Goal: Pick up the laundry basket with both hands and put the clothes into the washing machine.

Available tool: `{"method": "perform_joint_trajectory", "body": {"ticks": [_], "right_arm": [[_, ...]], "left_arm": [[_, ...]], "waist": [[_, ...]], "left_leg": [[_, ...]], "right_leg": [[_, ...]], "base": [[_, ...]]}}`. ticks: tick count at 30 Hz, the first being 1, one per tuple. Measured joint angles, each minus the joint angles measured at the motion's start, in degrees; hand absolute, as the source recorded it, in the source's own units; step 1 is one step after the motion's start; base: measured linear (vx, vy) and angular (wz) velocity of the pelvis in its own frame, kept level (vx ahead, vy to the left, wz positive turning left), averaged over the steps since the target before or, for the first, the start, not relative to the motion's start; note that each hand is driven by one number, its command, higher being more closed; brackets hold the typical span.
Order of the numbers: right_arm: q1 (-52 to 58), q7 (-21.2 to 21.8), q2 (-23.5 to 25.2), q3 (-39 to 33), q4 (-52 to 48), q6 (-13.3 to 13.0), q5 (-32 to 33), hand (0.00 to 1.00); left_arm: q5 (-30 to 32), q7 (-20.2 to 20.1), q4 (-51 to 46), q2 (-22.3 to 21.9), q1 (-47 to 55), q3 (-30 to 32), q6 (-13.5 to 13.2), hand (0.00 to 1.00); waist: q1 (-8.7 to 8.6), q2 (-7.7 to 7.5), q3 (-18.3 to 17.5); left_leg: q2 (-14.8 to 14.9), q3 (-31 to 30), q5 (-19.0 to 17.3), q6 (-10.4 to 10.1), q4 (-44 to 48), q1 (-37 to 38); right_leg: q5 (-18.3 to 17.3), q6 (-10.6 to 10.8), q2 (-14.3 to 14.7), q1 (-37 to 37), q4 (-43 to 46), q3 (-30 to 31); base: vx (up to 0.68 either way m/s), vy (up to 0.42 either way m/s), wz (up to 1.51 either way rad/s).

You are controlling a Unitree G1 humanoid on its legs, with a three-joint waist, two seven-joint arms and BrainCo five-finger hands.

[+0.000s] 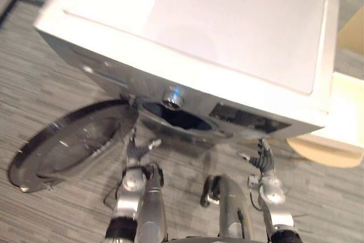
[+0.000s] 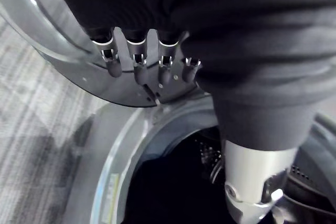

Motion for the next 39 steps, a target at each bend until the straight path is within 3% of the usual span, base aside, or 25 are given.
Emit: {"method": "perform_joint_trajectory", "body": {"ticks": [4, 6, 9, 15, 18, 22, 24, 25, 26, 27, 29, 30, 31, 33, 34, 35, 37, 38, 39], "right_arm": [[0.92, 0.15, 0.92, -0.39, 6.1, 0.66, 0.02, 0.0], [0.45, 0.14, 1.01, -1.05, 13.12, 0.63, 0.02, 0.0], [-1.06, 0.38, 0.08, -1.09, 21.61, 0.76, 0.03, 0.0], [-2.21, 1.19, -0.87, -2.39, 28.18, 1.1, 0.02, 0.0], [-3.76, 1.18, -1.17, -2.41, 30.63, 1.15, 0.01, 0.0], [-7.19, 1.0, -1.44, -2.17, 32.77, 1.99, -0.32, 0.0], [-7.63, 0.94, -2.18, -2.1, 32.75, 2.48, -0.51, 0.0], [-7.85, 0.9, -2.22, -2.09, 32.59, 2.57, -0.5, 0.0], [-7.21, 0.82, -1.84, -2.05, 32.17, 2.87, -0.49, 0.0], [-6.08, 0.8, -0.97, -2.03, 32.05, 2.87, -0.45, 0.0], [-5.9, 0.8, 0.15, -1.77, 31.78, 2.45, -0.24, 0.0], [-6.47, 0.76, 0.08, -1.7, 30.47, 1.9, -0.16, 0.0], [-6.9, 0.71, -0.16, -1.76, 30.12, 1.66, -0.12, 0.0], [-8.51, -0.35, -0.69, -1.99, 29.67, 1.09, 0.11, 0.0], [-9.22, -0.41, -1.4, -2.22, 29.91, 1.15, 0.25, 0.0], [-9.05, -0.53, -1.53, -2.36, 30.04, 1.31, 0.39, 0.0], [-7.31, -1.1, -0.97, -2.47, 30.23, 1.81, 0.6, 0.0], [-6.6, -1.45, -0.44, -3.08, 30.07, 1.8, 0.59, 0.0], [-6.34, -1.67, 0.15, -3.65, 29.86, 1.79, 0.61, 0.0]], "left_arm": [[0.05, -1.58, 10.37, 0.21, 1.44, 0.14, -0.25, 0.0], [0.56, -2.61, 18.7, 0.53, 1.17, 0.16, -0.37, 0.0], [0.64, -3.7, 25.09, 1.27, 1.09, 0.15, -0.36, 0.0], [0.64, -4.79, 29.71, 2.78, 1.24, 0.17, -0.34, 0.0], [0.62, -5.01, 30.44, 3.17, 0.88, 0.04, -0.5, 0.0], [0.54, -5.92, 31.05, 4.25, -0.86, 0.04, -1.08, 0.0], [0.48, -6.1, 30.59, 4.42, -3.56, 0.12, -1.25, 0.0], [0.47, -6.07, 30.58, 4.38, -4.09, 0.23, -1.36, 0.0], [0.45, -6.08, 29.86, 4.46, -4.89, 0.14, -1.44, 0.0], [0.34, -6.05, 27.96, 4.53, -4.08, 0.2, -1.51, 0.0], [-0.11, -6.02, 25.93, 4.7, -2.58, 0.85, -1.52, 0.0], [-0.57, -6.0, 24.88, 3.67, -2.2, 2.08, -1.49, 0.0], [-1.31, -5.99, 24.47, 2.91, -2.22, 2.54, -1.5, 0.0], [-3.3, -6.04, 23.24, 0.18, -0.11, 2.71, -1.67, 0.0], [-4.04, -5.99, 23.26, -0.56, -0.75, 2.17, -1.61, 0.0], [-4.14, -6.0, 23.16, -0.86, -0.75, 1.55, -1.64, 0.0], [-4.58, -6.0, 23.08, -1.0, 0.55, 1.14, -1.66, 0.0], [-4.57, -6.0, 22.63, -0.82, 0.92, 1.18, -1.65, 0.0], [-4.56, -6.03, 21.92, -0.67, 0.85, 1.12, -1.65, 0.0]], "waist": [[-0.04, 0.55, -3.63], [-0.15, 0.95, -6.38], [-0.61, 1.74, -7.37], [-1.51, 2.06, -7.75], [-1.55, 2.09, -7.76], [-1.75, 1.99, -6.64], [-1.68, 2.31, -4.81], [-1.67, 2.61, -4.23], [-1.73, 2.11, -3.17], [-1.22, 1.56, -3.33], [-0.01, 0.13, -4.1], [1.68, -0.65, -4.47], [2.07, -0.08, -4.35], [3.49, 1.42, -4.43], [2.84, 4.0, -3.13], [2.55, 5.0, -2.65], [2.74, 5.61, -2.73], [2.57, 5.17, -2.85], [2.31, 4.53, -2.74]], "left_leg": [[-0.82, 1.83, 3.3, 0.3, -9.33, 6.56], [-1.46, 2.66, 6.86, 0.4, -17.43, 11.06], [-2.25, 3.31, 11.12, 0.43, -26.96, 17.02], [-3.05, 4.98, 12.59, 0.57, -31.94, 23.35], [-3.11, 7.15, 12.96, 1.12, -32.86, 23.83], [-2.91, 10.3, 13.05, 1.96, -30.02, 19.19], [-1.9, 9.33, 11.69, 4.44, -25.44, 15.07], [-1.6, 9.58, 11.54, 4.71, -24.83, 14.62], [-2.02, 7.91, 11.51, 4.91, -23.06, 14.3], [-2.77, 6.42, 11.62, 5.15, -21.51, 13.67], [-3.31, 5.63, 11.67, 5.12, -18.81, 11.62], [-3.0, 5.99, 11.98, 4.68, -16.74, 9.35], [-2.77, 6.04, 12.61, 4.54, -16.8, 8.61], [-2.5, 6.7, 17.61, 4.51, -23.01, 7.2], [-1.82, 5.09, 19.47, 3.69, -24.93, 7.1], [-1.67, 4.08, 20.7, 2.3, -26.87, 7.54], [-1.35, 3.09, 20.96, 0.4, -31.21, 9.42], [-1.46, 3.13, 18.89, -2.05, -31.74, 9.15], [-1.56, 3.5, 19.03, -1.62, -30.14, 8.36]], "right_leg": [[3.51, 0.89, 0.41, 6.13, -9.21, -1.34], [7.27, 1.42, 1.44, 10.04, -17.45, -1.81], [11.6, 1.96, 2.83, 15.34, -26.37, -2.13], [15.2, 2.81, 3.4, 20.93, -32.67, -0.68], [17.98, 2.78, 3.98, 20.4, -35.16, 1.61], [21.06, 2.67, 4.33, 12.9, -31.79, 5.64], [21.76, 3.77, 3.85, 10.18, -28.51, 5.55], [20.18, 3.54, 3.66, 9.86, -25.4, 5.51], [13.93, 2.08, 2.3, 8.13, -10.67, 5.17], [10.54, 3.82, 1.96, 8.69, 0.9, 5.11], [9.01, 5.22, 2.54, 11.79, 4.2, 5.37], [5.32, 5.96, 3.33, 13.29, -0.94, 5.27], [4.48, 5.27, 4.04, 13.51, -3.37, 4.76], [1.9, 0.43, 7.05, 16.5, -17.64, 4.01], [3.73, -0.44, 8.62, 16.78, -19.2, 2.71], [4.54, -0.83, 9.28, 17.09, -19.97, 1.86], [5.94, -2.06, 9.67, 17.37, -20.95, 0.41], [7.09, -2.92, 8.99, 17.53, -22.31, -1.13], [7.6, -3.09, 8.16, 17.14, -22.53, -1.84]], "base": [[0.11, 0.035, 0.01], [0.12, 0.045, -0.07], [0.11, 0.039, -0.07], [0.03, 0.039, -0.14], [-0.07, 0.062, -0.47], [-0.16, 0.071, -0.54], [-0.22, 0.079, 0.02], [-0.21, 0.05, 0.45], [-0.17, 0.004, 0.72], [-0.17, -0.016, 0.77], [-0.2, -0.119, 0.35], [-0.29, -0.149, -0.01], [-0.26, -0.093, -0.31], [-0.31, -0.078, -0.23], [-0.36, -0.088, 0.2], [-0.26, -0.034, 0.4], [-0.27, -0.017, 0.32], [-0.25, 0.007, 0.42], [-0.16, 0.04, 0.53]]}}
